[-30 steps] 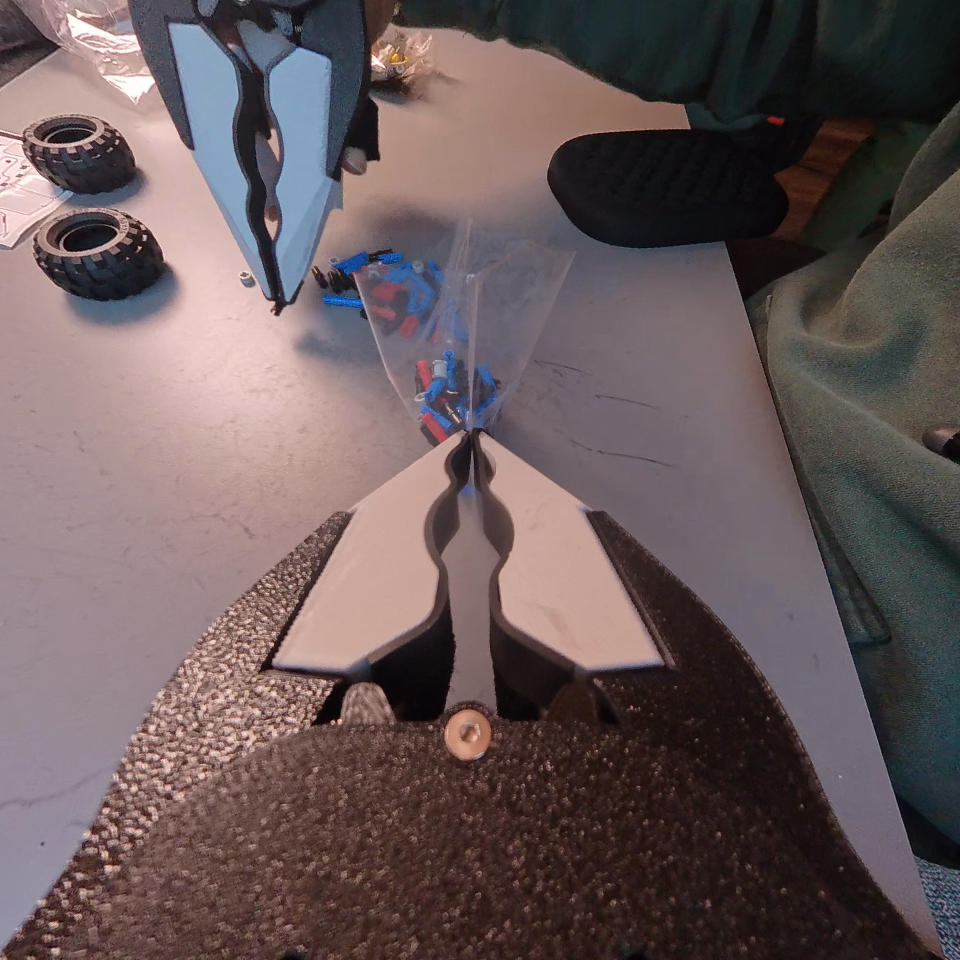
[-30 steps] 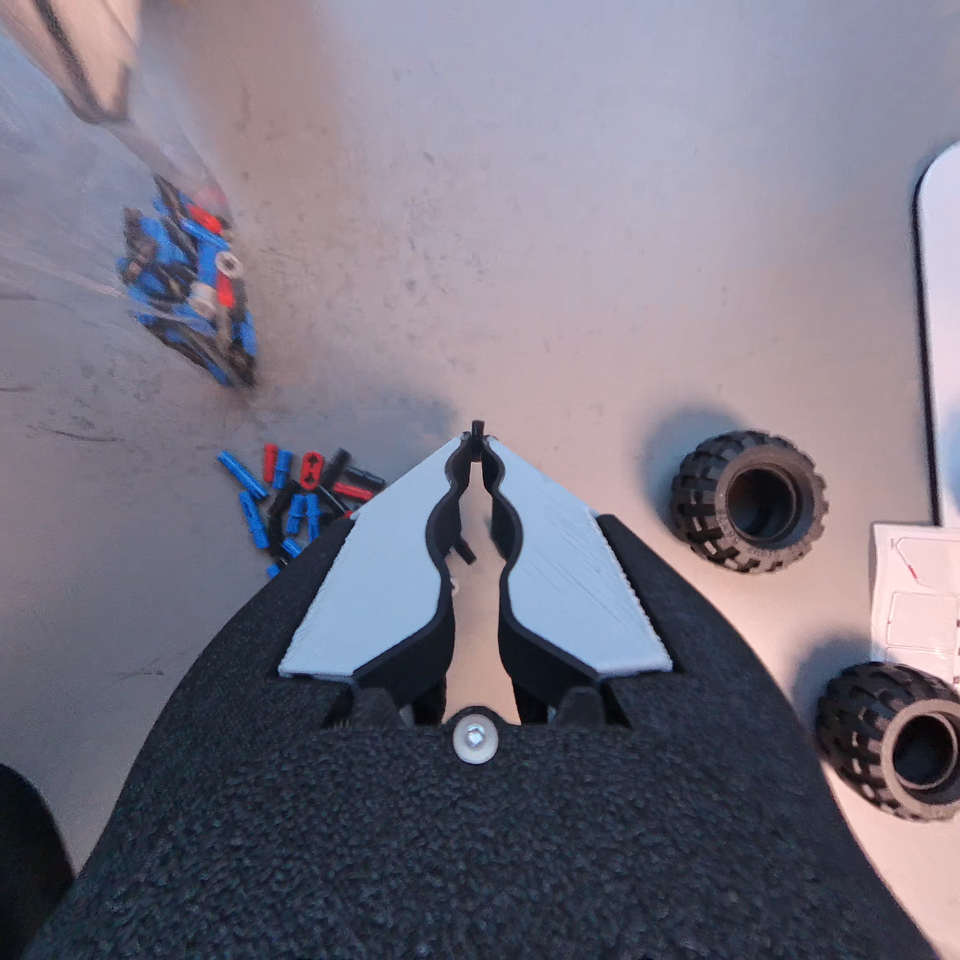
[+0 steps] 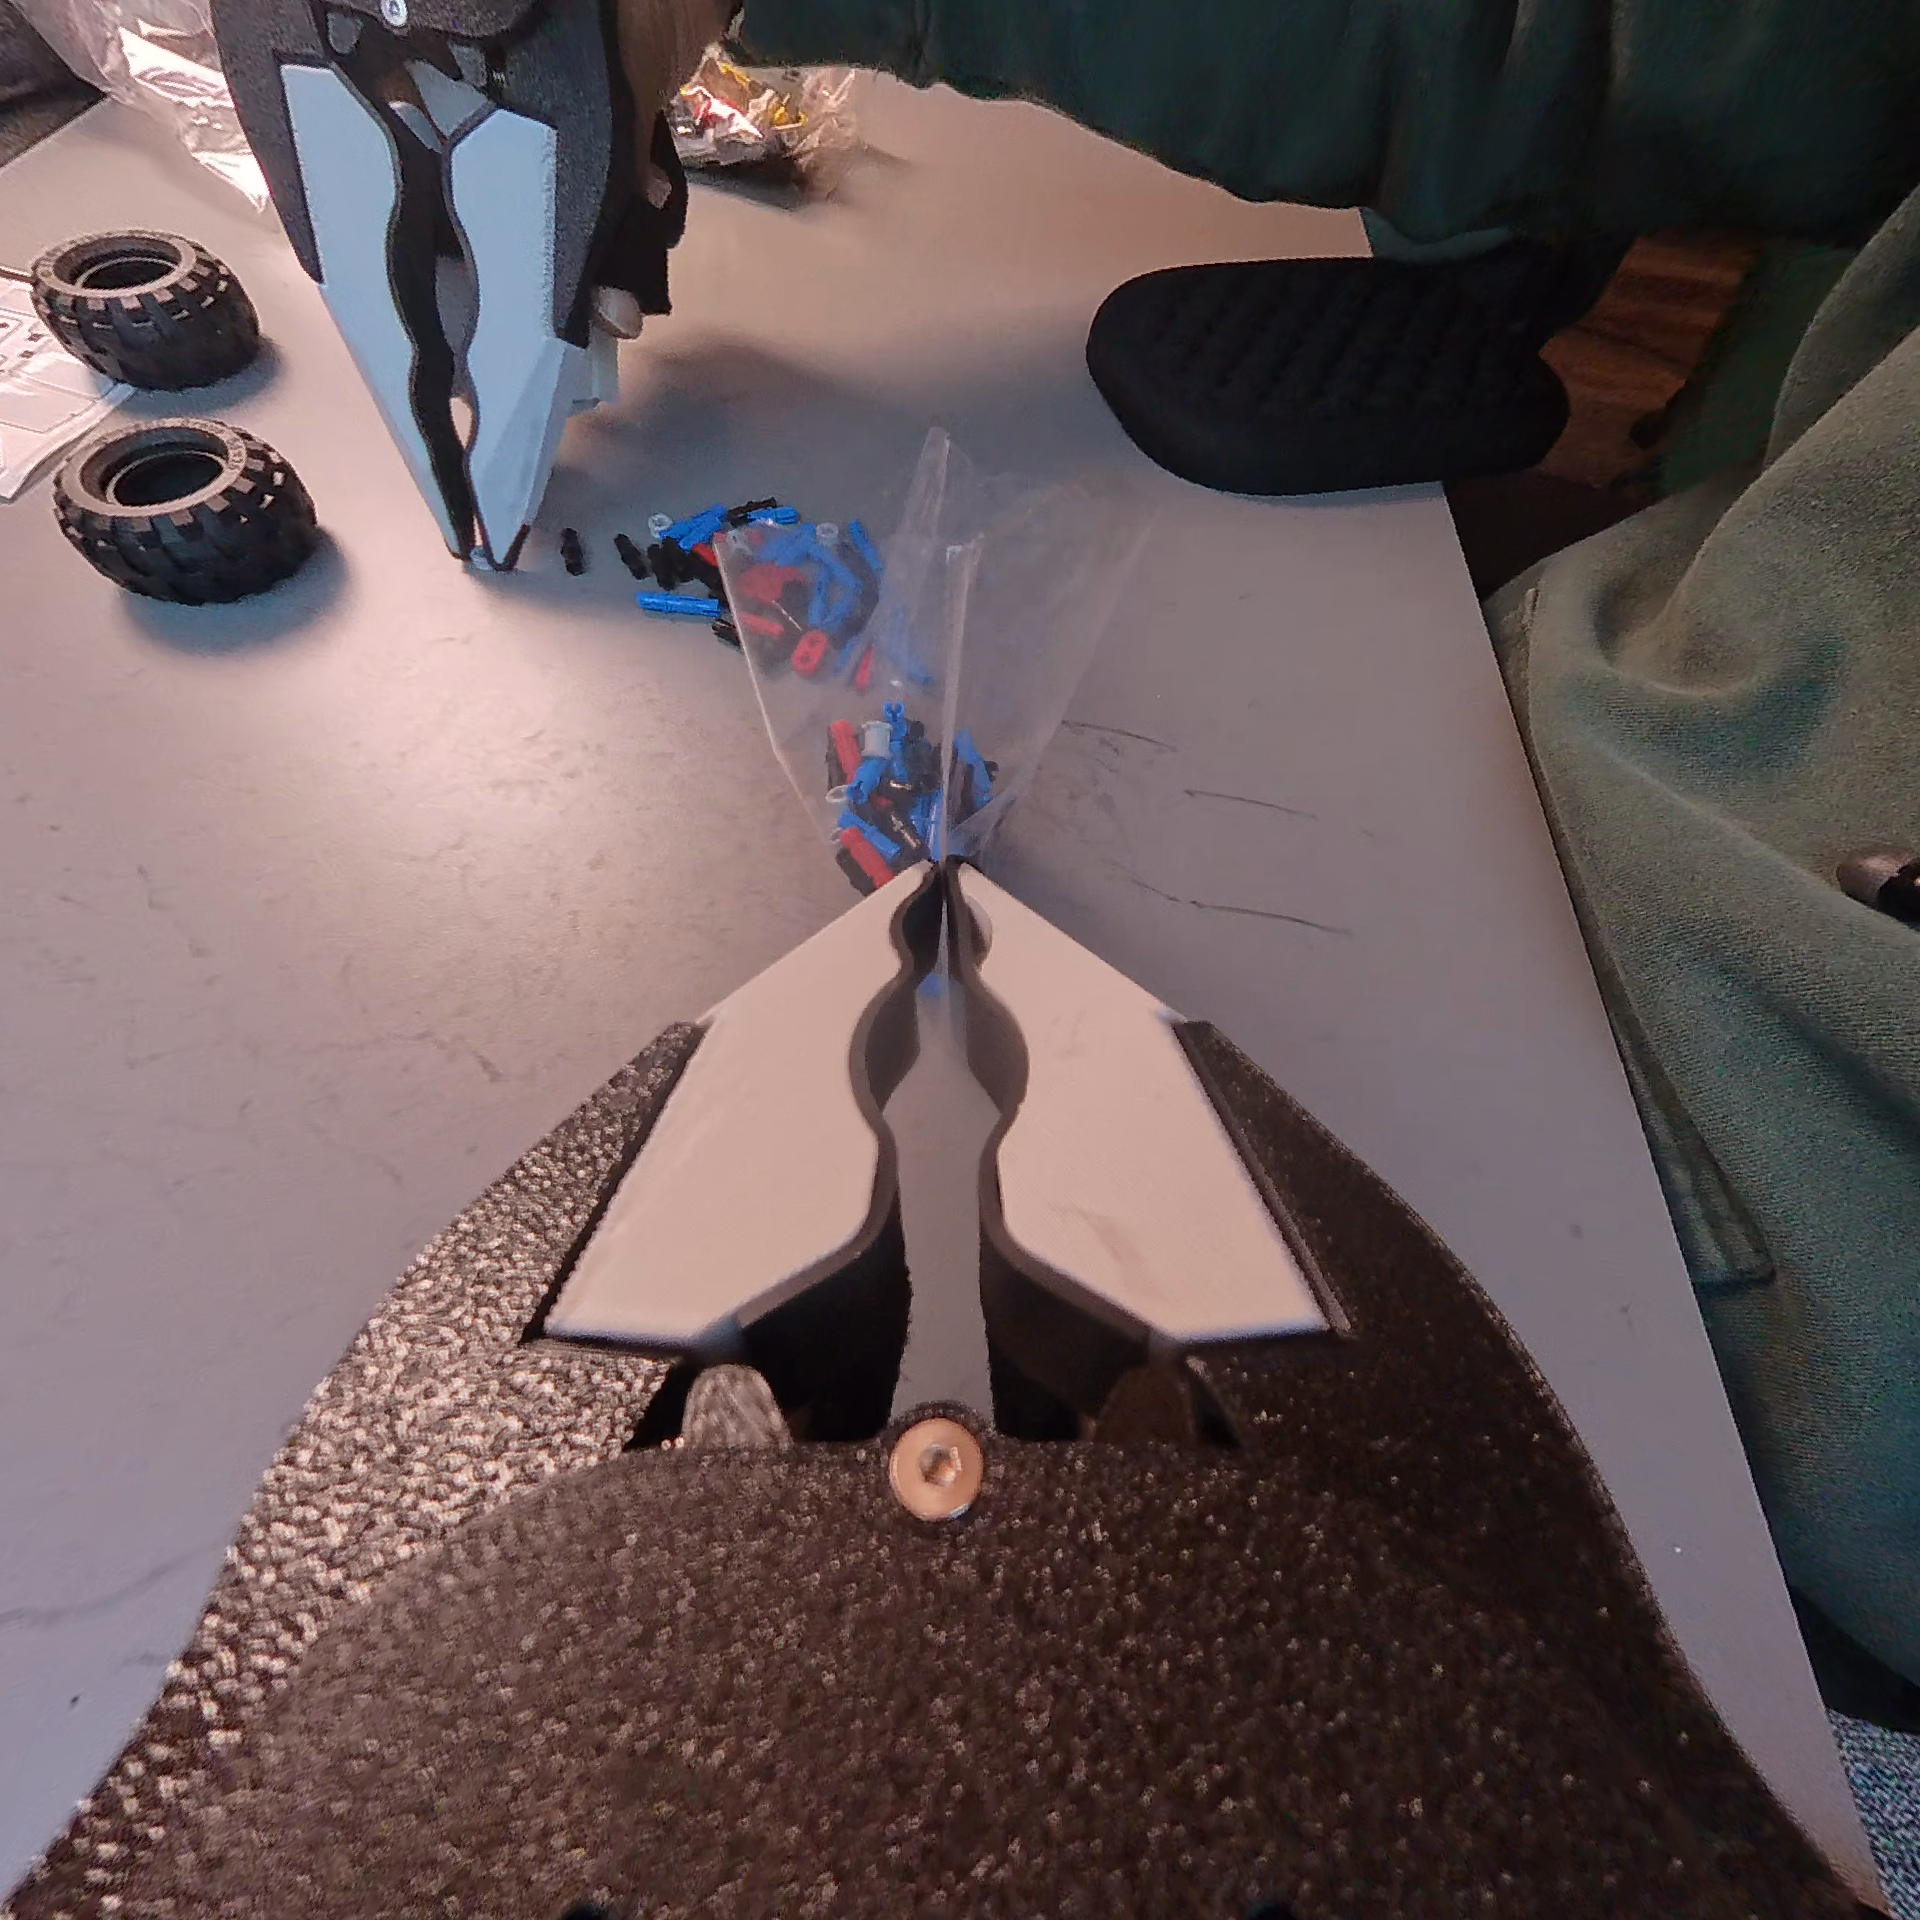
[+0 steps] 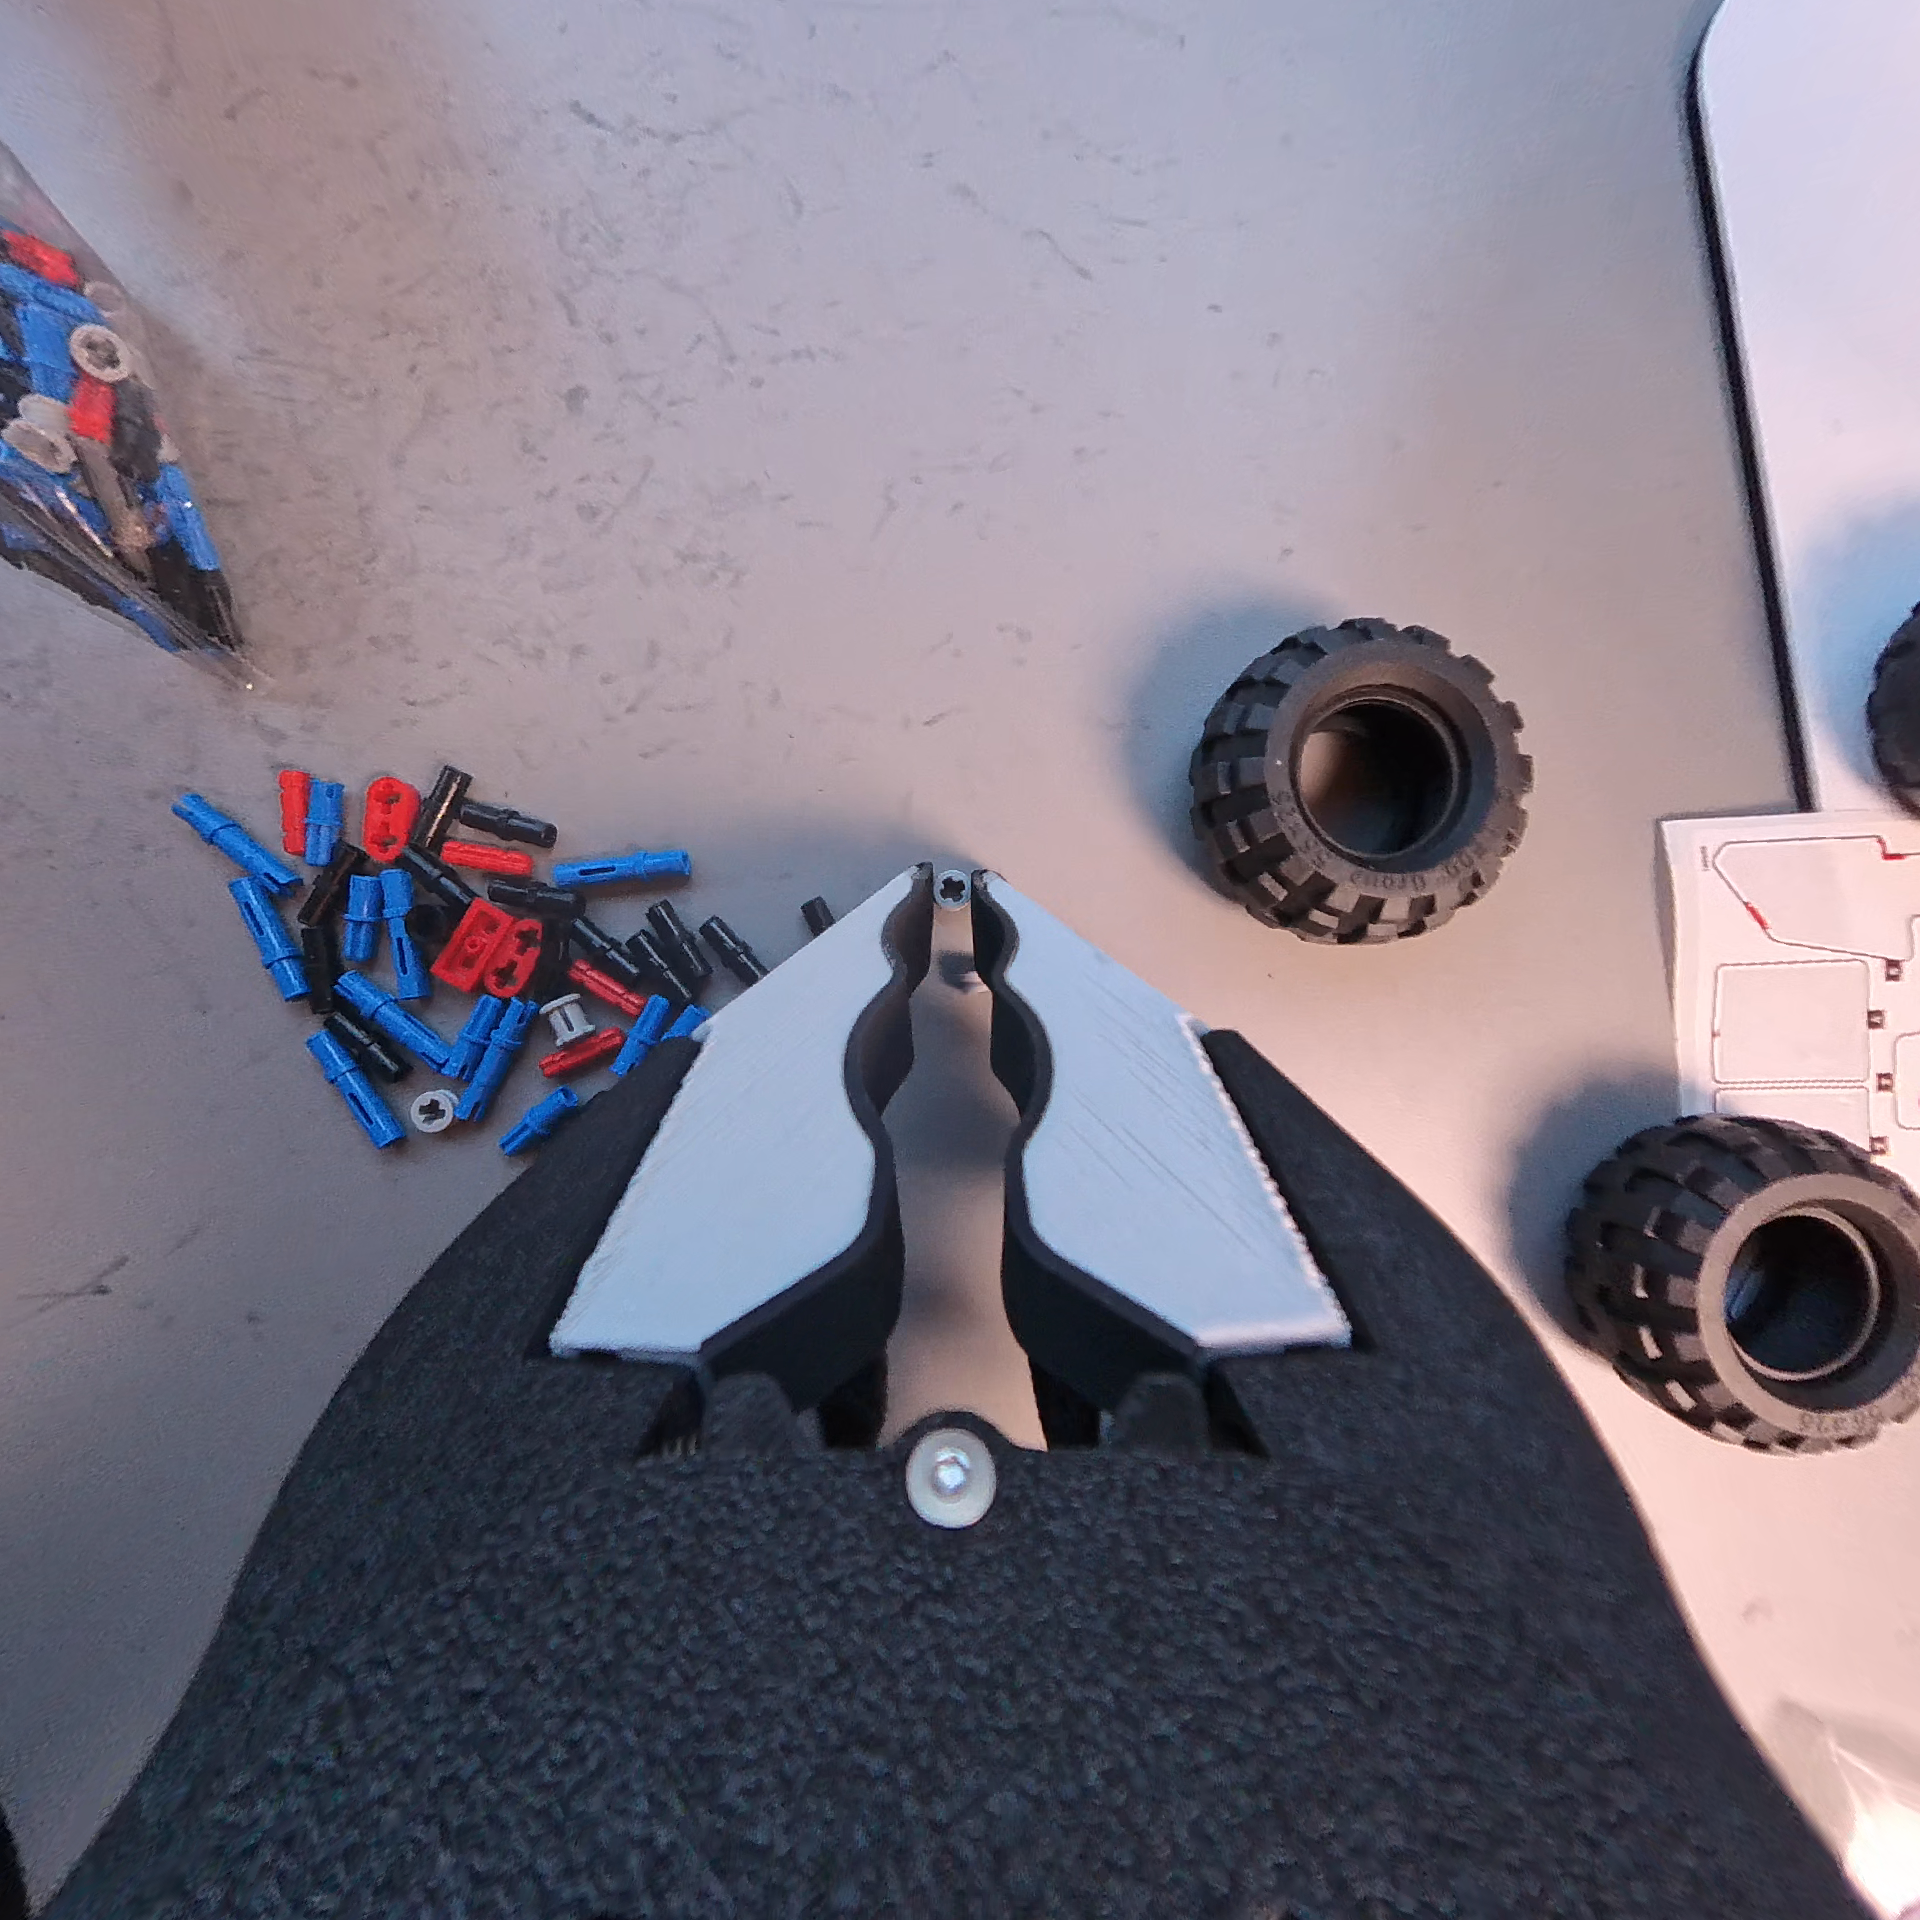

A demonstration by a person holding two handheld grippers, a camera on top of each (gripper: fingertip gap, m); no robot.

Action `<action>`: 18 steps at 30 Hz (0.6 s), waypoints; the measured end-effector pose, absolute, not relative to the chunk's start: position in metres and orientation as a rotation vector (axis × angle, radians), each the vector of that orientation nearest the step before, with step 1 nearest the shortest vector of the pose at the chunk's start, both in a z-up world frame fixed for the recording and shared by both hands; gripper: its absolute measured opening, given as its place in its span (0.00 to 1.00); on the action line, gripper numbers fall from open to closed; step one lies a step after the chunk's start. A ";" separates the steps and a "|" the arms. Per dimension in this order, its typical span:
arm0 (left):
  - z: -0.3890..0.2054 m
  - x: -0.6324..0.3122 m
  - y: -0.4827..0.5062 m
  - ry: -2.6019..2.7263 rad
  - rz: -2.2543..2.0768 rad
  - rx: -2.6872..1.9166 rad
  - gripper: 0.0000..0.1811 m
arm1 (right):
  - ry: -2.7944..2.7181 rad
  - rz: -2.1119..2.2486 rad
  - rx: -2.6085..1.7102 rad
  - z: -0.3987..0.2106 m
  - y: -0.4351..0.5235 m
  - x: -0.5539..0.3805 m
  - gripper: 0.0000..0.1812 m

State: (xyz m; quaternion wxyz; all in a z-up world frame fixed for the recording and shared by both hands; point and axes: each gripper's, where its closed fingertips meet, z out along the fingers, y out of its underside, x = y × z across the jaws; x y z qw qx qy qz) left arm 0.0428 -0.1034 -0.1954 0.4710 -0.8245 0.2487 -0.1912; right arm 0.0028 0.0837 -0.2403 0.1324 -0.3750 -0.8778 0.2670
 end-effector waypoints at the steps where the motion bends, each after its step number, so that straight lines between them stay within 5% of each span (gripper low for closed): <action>1: -0.195 0.043 -0.103 0.609 -0.468 -2.020 0.00 | -2.550 0.774 -1.074 -0.238 0.081 0.003 0.03; 11: -0.195 0.042 -0.103 0.607 -0.472 -2.019 0.00 | -2.578 1.354 -0.515 -0.129 -0.081 0.036 0.08; 18: -0.195 0.043 -0.104 0.611 -0.473 -2.019 0.00 | -2.467 1.062 -0.833 -0.163 0.013 0.014 0.09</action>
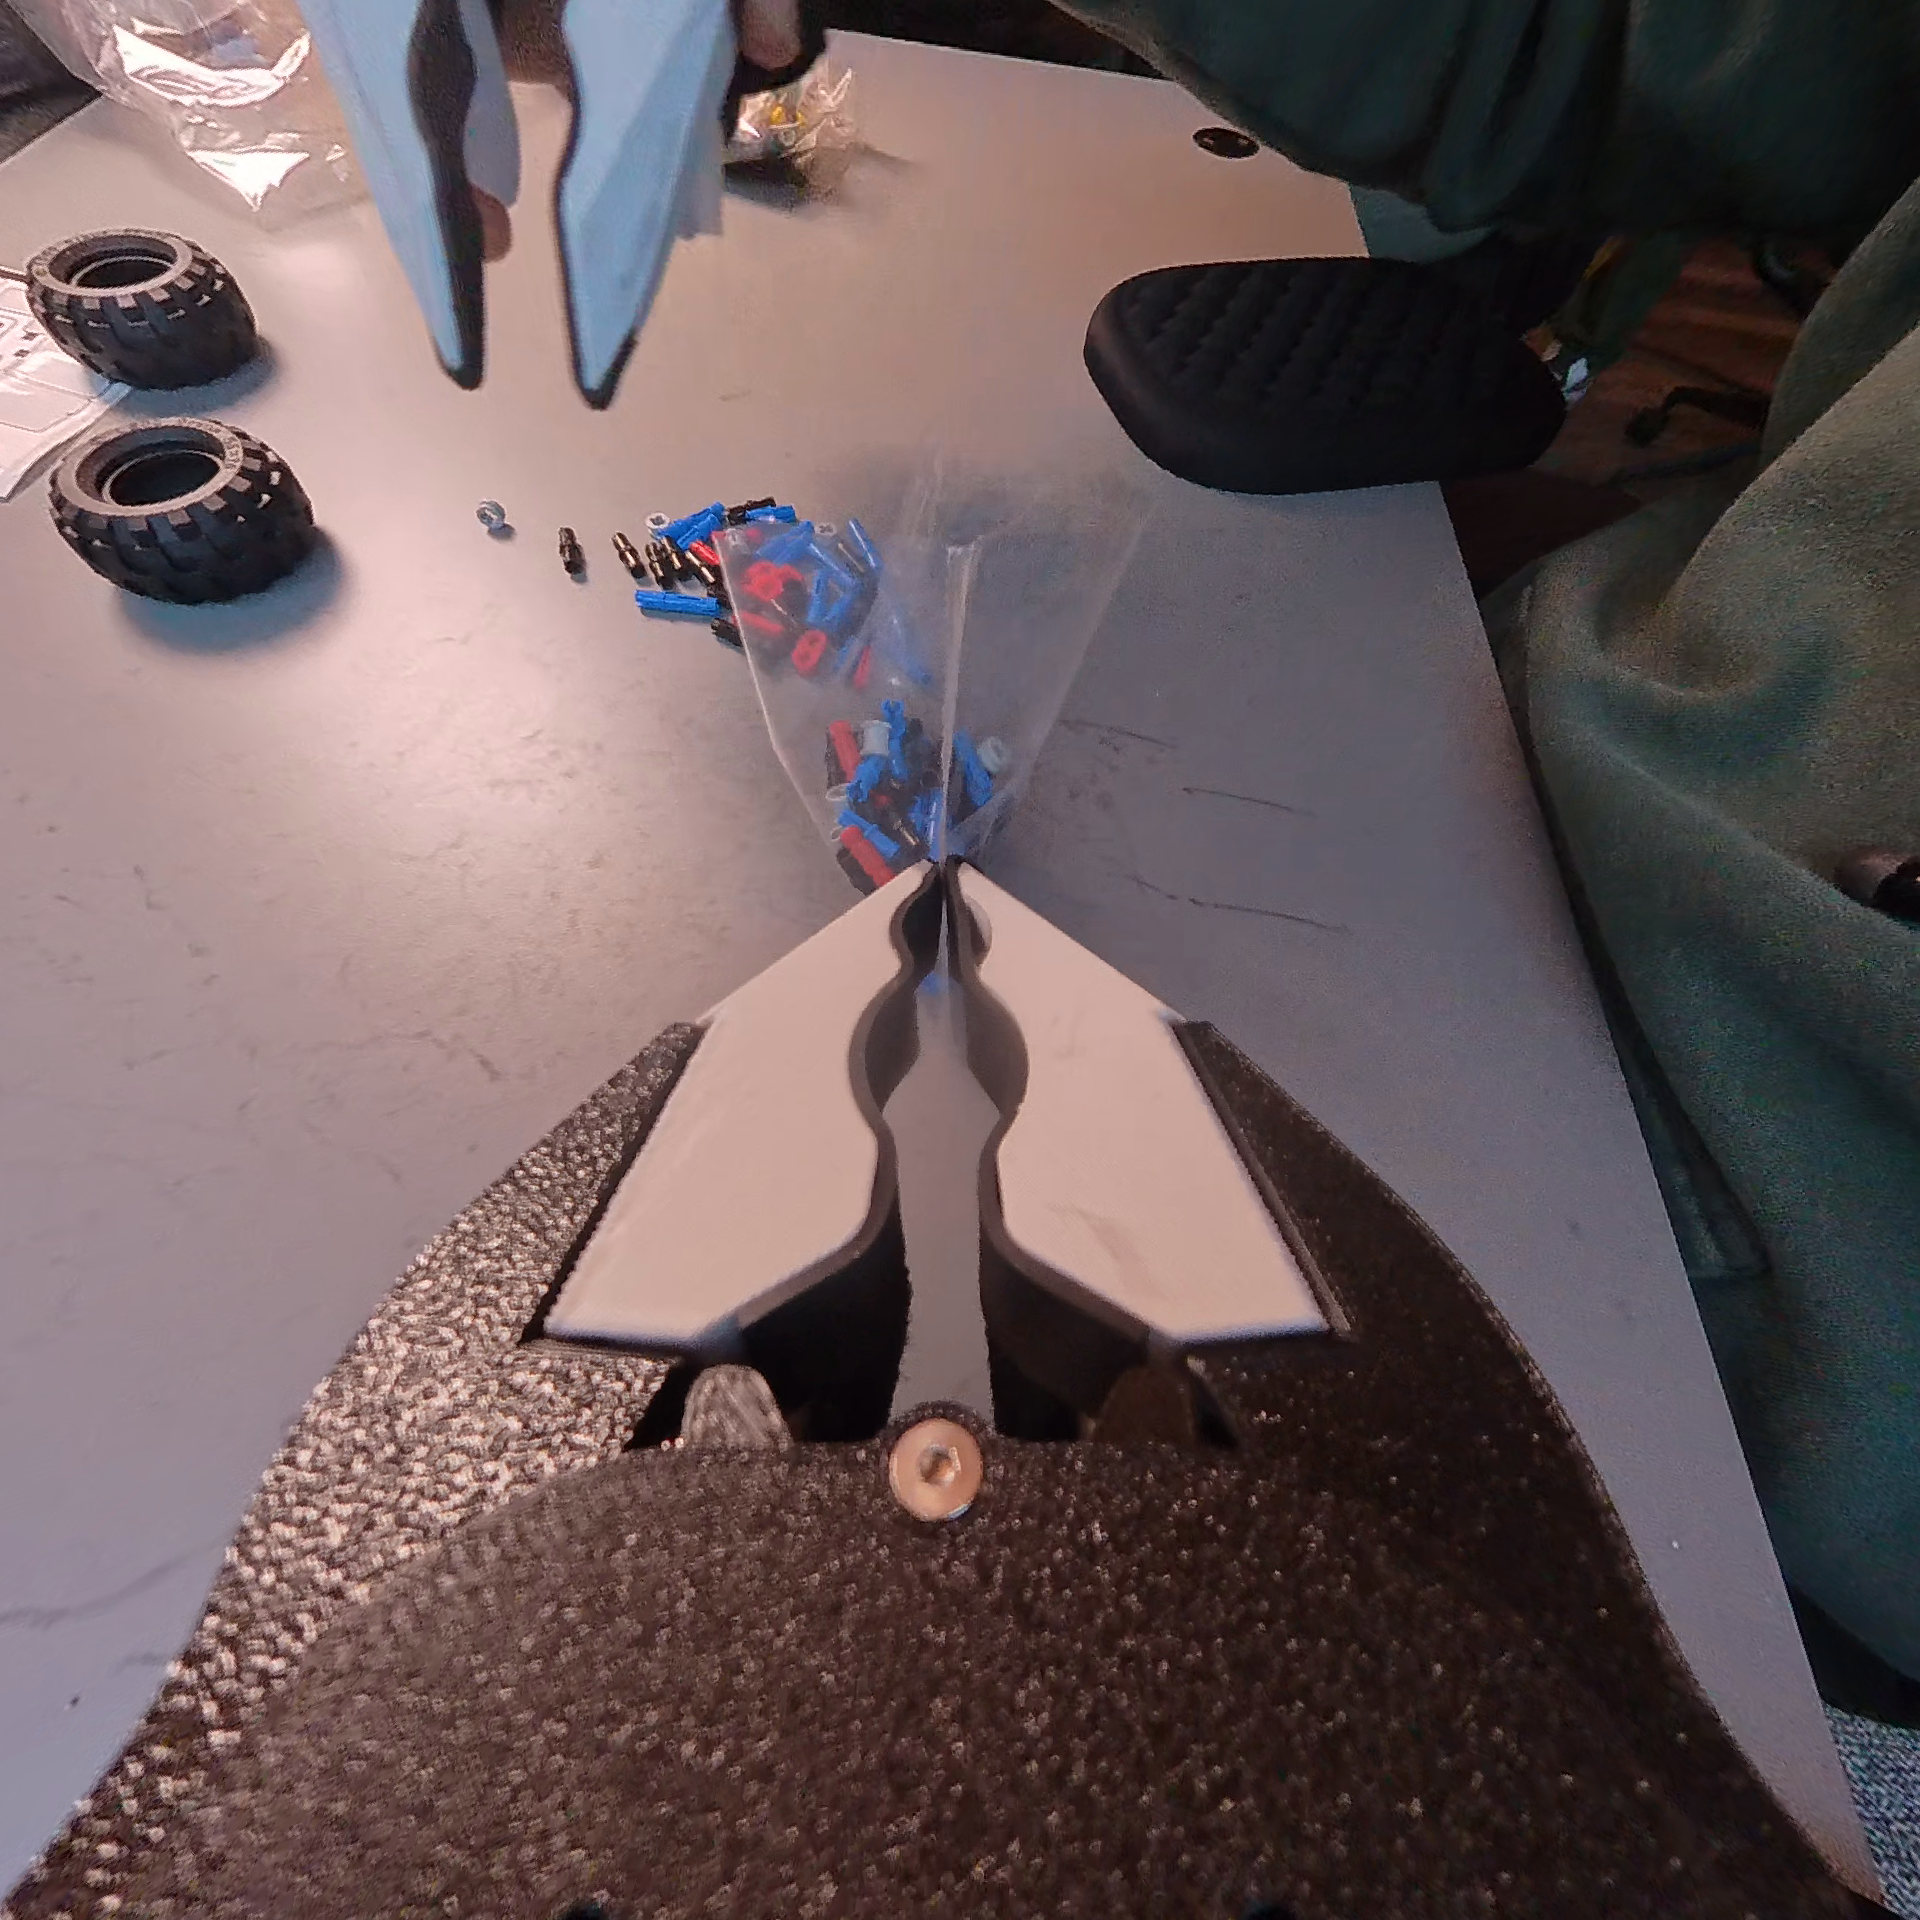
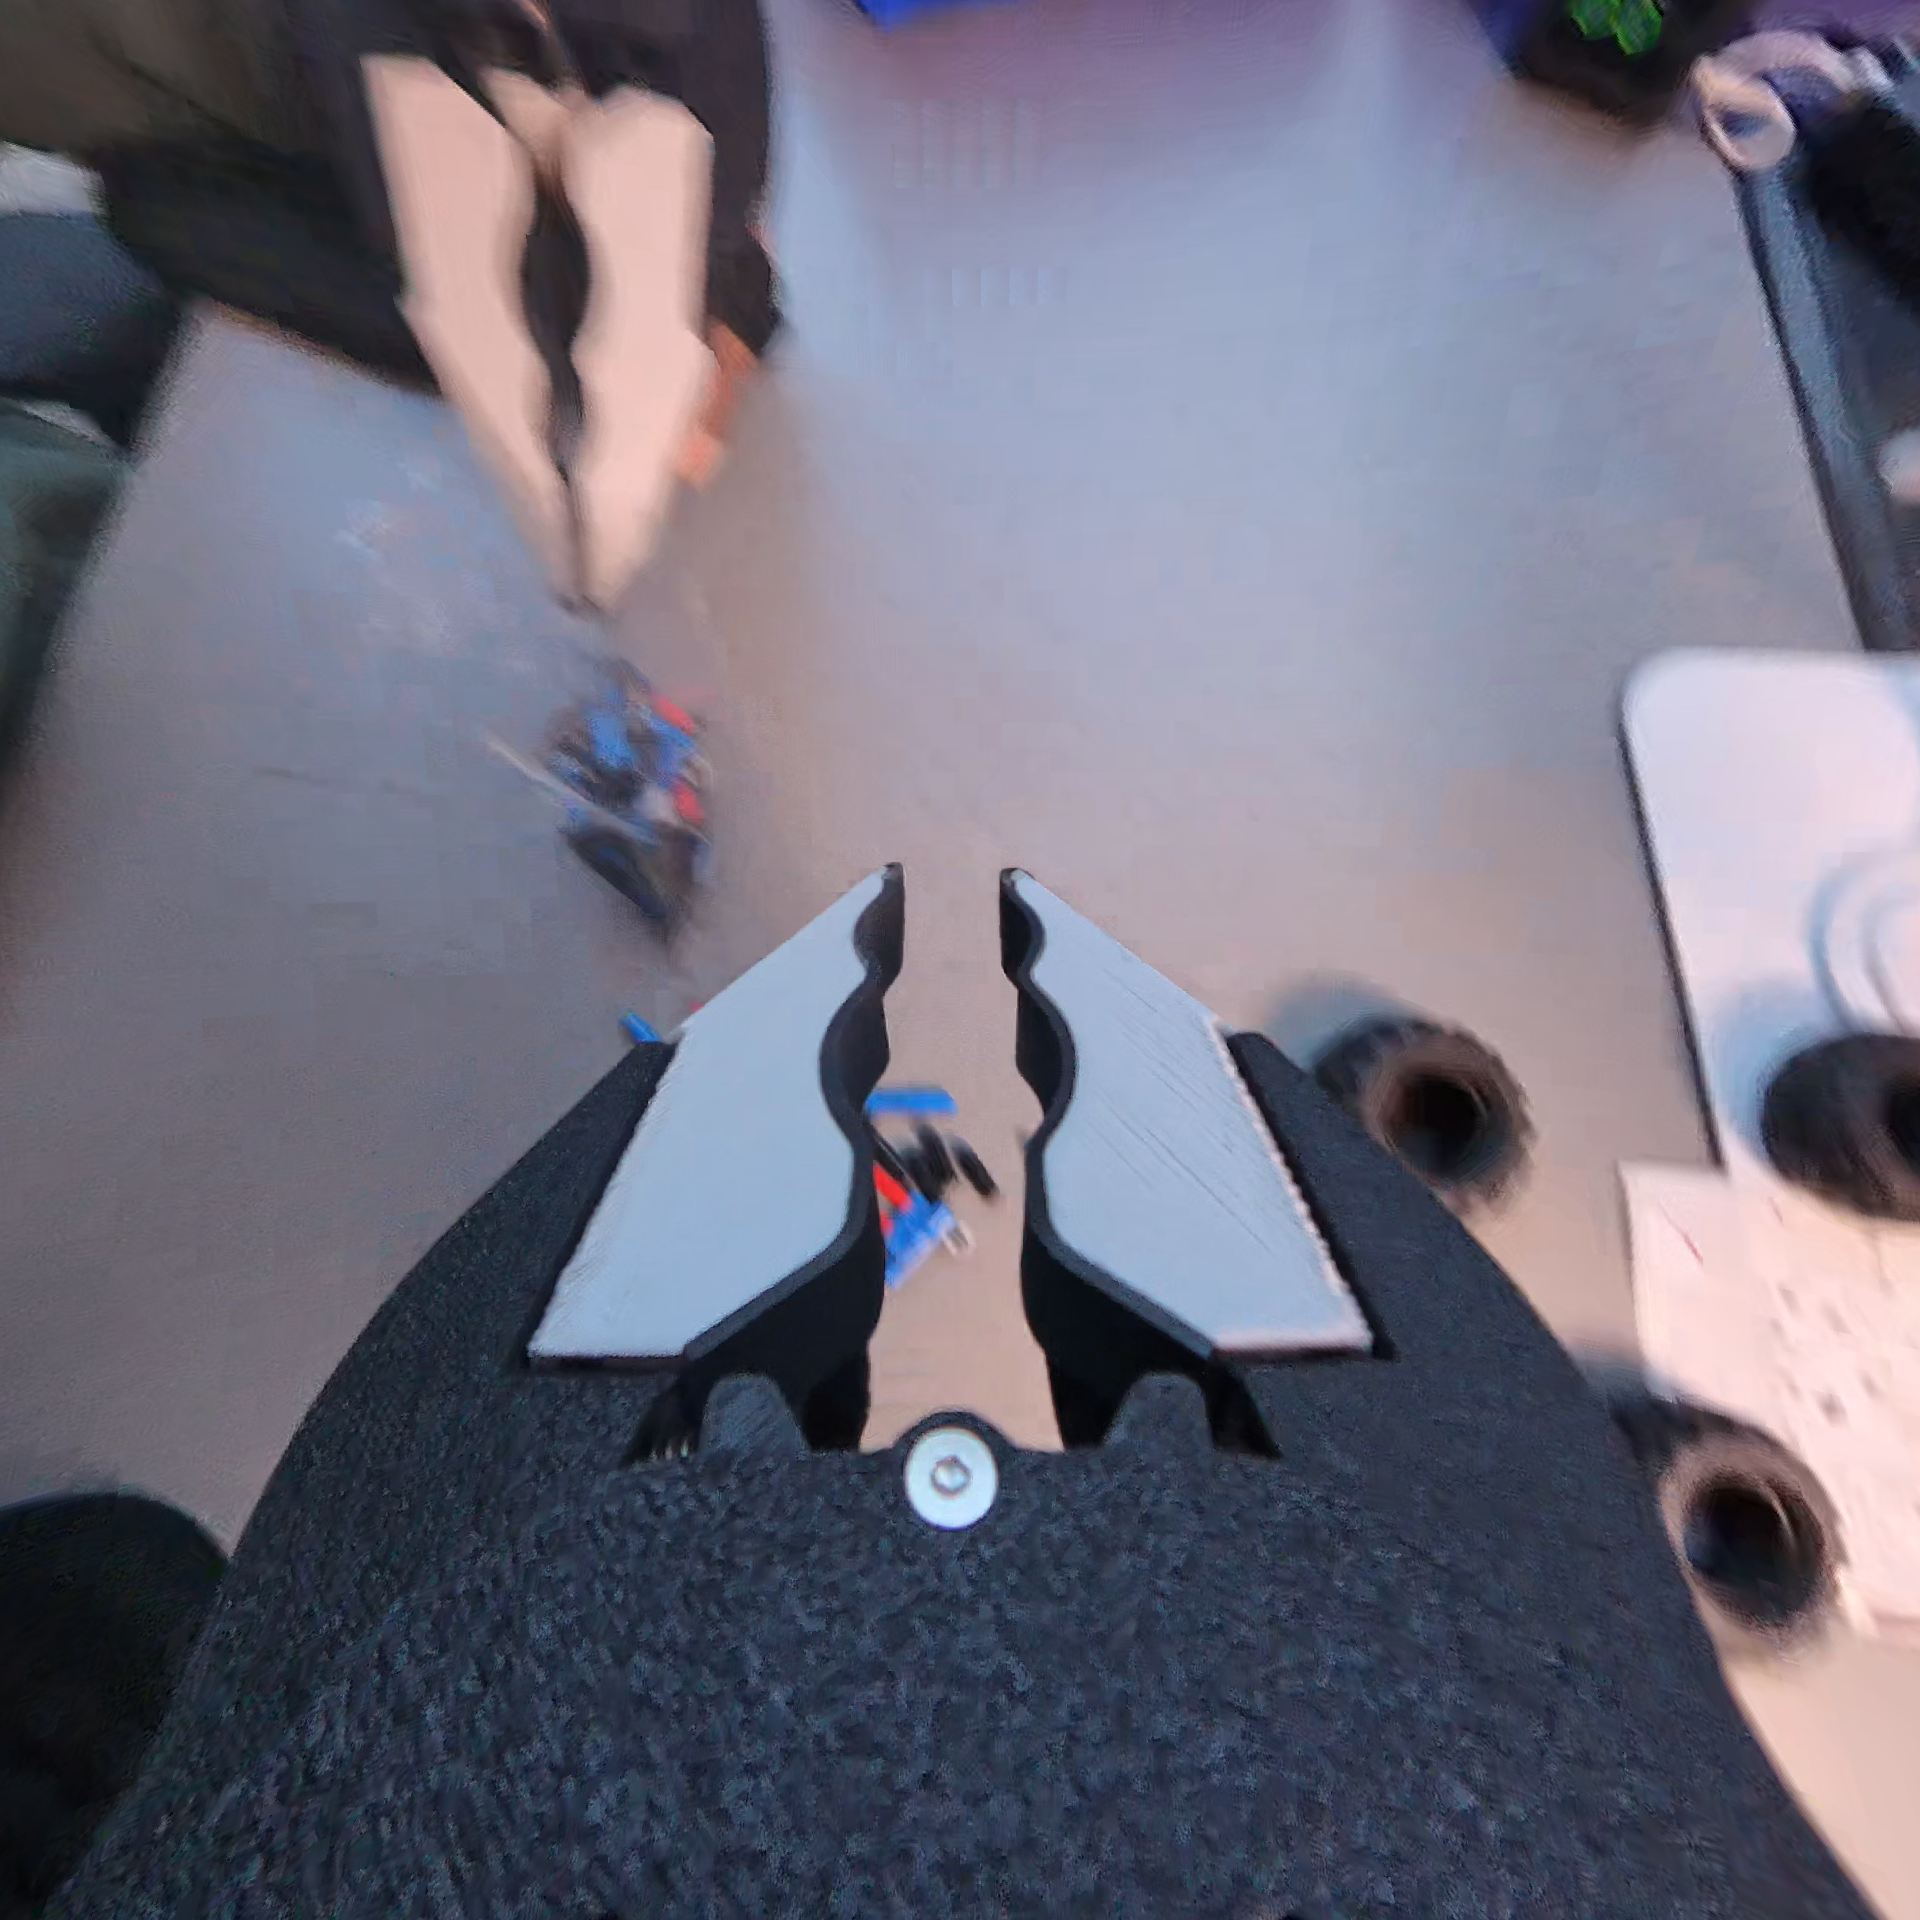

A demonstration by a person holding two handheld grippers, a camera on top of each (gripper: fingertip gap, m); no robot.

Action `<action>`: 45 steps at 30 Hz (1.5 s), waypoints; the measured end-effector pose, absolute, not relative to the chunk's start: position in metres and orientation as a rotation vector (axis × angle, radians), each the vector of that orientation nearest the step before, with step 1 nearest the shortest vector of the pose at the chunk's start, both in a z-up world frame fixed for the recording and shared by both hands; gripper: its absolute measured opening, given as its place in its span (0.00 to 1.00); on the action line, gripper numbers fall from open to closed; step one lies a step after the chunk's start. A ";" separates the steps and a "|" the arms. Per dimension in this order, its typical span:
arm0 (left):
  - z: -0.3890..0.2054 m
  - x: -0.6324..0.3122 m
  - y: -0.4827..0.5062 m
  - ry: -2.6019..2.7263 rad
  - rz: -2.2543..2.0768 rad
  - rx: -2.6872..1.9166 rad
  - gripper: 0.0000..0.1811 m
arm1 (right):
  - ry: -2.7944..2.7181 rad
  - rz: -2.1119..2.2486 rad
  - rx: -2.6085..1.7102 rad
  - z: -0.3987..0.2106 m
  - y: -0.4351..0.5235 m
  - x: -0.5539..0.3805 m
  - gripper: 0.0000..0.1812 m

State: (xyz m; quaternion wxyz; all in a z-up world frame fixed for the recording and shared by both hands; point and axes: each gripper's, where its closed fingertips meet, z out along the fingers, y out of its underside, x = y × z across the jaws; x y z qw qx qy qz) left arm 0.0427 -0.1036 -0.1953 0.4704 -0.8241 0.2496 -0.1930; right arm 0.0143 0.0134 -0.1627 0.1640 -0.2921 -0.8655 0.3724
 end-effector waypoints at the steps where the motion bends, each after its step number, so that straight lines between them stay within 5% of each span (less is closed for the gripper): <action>1: -0.195 0.043 -0.104 0.612 -0.474 -2.019 0.00 | -2.456 0.954 -0.906 -0.176 0.041 0.012 0.09; 11: -0.196 0.043 -0.103 0.603 -0.483 -2.017 0.00 | -2.418 0.851 -1.152 -0.233 0.100 0.010 0.10; 13: -0.196 0.043 -0.103 0.602 -0.480 -2.017 0.00 | -2.451 0.817 -1.142 -0.240 0.100 0.010 0.03; 22: -0.196 0.043 -0.103 0.601 -0.482 -2.018 0.00 | -2.490 1.362 -0.668 -0.137 -0.040 0.026 0.04; 27: -0.196 0.043 -0.103 0.604 -0.479 -2.018 0.00 | -2.566 1.320 -0.530 -0.140 -0.078 0.036 0.11; 31: -0.196 0.043 -0.103 0.602 -0.480 -2.019 0.00 | -2.458 1.334 -0.700 -0.138 -0.035 0.025 0.10; 40: -0.196 0.043 -0.102 0.596 -0.482 -2.018 0.00 | -2.517 0.904 -1.082 -0.240 0.078 0.026 0.07; 45: -0.196 0.042 -0.102 0.590 -0.487 -2.018 0.00 | -2.470 1.091 -0.968 -0.205 0.046 0.020 0.01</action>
